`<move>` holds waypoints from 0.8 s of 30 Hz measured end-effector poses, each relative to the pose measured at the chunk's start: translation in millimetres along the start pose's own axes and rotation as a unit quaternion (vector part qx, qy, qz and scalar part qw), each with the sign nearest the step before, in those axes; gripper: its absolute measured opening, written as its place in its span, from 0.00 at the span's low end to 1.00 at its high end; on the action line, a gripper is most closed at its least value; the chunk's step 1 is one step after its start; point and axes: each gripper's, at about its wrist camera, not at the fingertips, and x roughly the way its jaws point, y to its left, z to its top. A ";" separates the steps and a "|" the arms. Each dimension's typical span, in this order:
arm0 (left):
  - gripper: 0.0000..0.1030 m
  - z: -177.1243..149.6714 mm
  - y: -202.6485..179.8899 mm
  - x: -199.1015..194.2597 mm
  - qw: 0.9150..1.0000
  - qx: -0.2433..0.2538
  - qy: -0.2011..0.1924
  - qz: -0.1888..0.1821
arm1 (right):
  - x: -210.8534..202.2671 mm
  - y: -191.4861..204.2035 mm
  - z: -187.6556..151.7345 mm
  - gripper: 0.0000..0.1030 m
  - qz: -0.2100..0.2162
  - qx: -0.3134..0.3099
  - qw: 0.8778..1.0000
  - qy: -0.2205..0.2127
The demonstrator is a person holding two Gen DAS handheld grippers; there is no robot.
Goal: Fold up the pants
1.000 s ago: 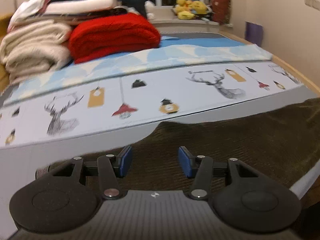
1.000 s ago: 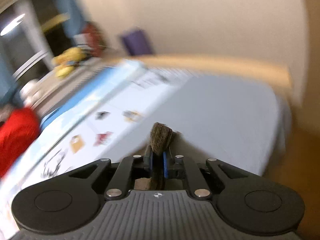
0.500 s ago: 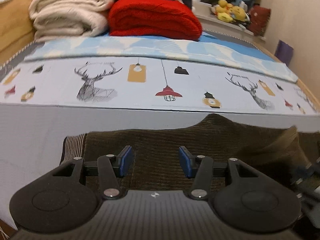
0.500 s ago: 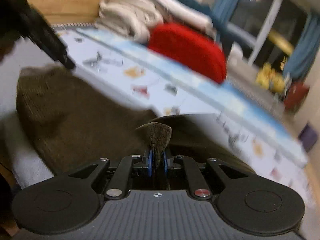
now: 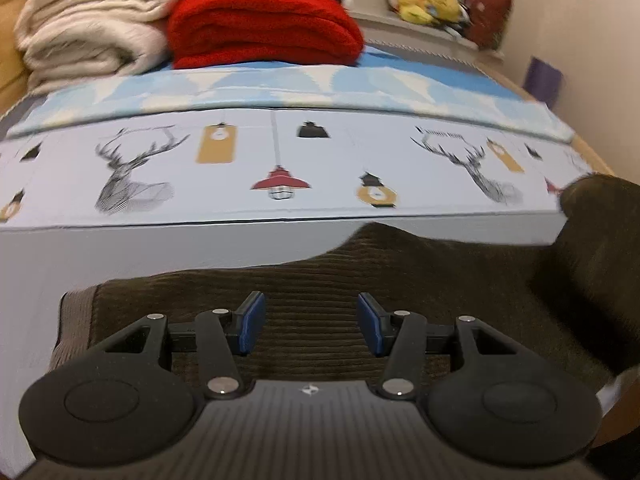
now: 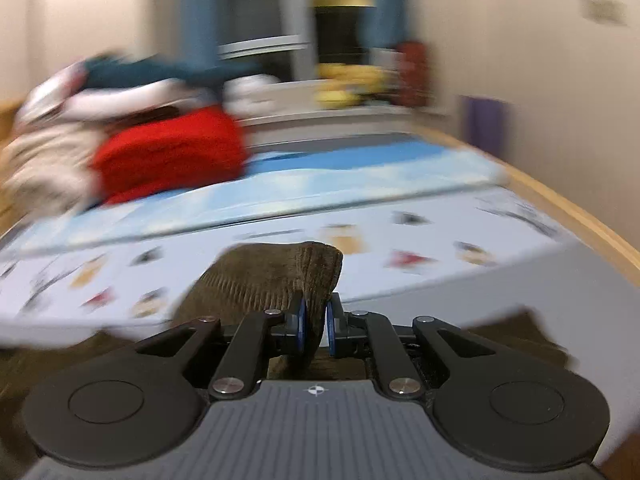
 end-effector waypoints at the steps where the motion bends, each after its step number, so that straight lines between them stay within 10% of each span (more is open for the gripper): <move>1: 0.54 -0.1 -6.1 3.3 1.000 0.007 0.002 0.001 | 4.0 -26.0 -1.5 0.11 -0.022 0.024 0.999 0.005; 13: 0.54 -5.4 -45.6 34.6 0.997 0.065 0.034 0.032 | 40.2 -146.0 -39.0 0.06 -0.108 0.173 0.977 0.059; 15: 0.54 -6.6 -47.5 36.4 0.996 0.072 0.036 0.035 | 41.7 -119.9 -33.8 0.04 -0.063 0.130 0.989 0.025; 17: 0.54 -7.0 -47.7 37.7 0.996 0.073 0.037 0.038 | 28.0 -79.9 -25.7 0.03 0.071 0.058 0.995 -0.037; 20: 0.54 -6.5 -45.4 39.6 0.996 0.068 0.039 0.039 | 12.4 -29.4 -35.4 0.03 0.257 -0.049 0.964 -0.035; 24: 0.54 -6.3 -43.1 38.6 0.996 0.066 0.038 0.036 | 31.4 -39.0 -37.5 0.12 0.166 -0.037 0.985 -0.003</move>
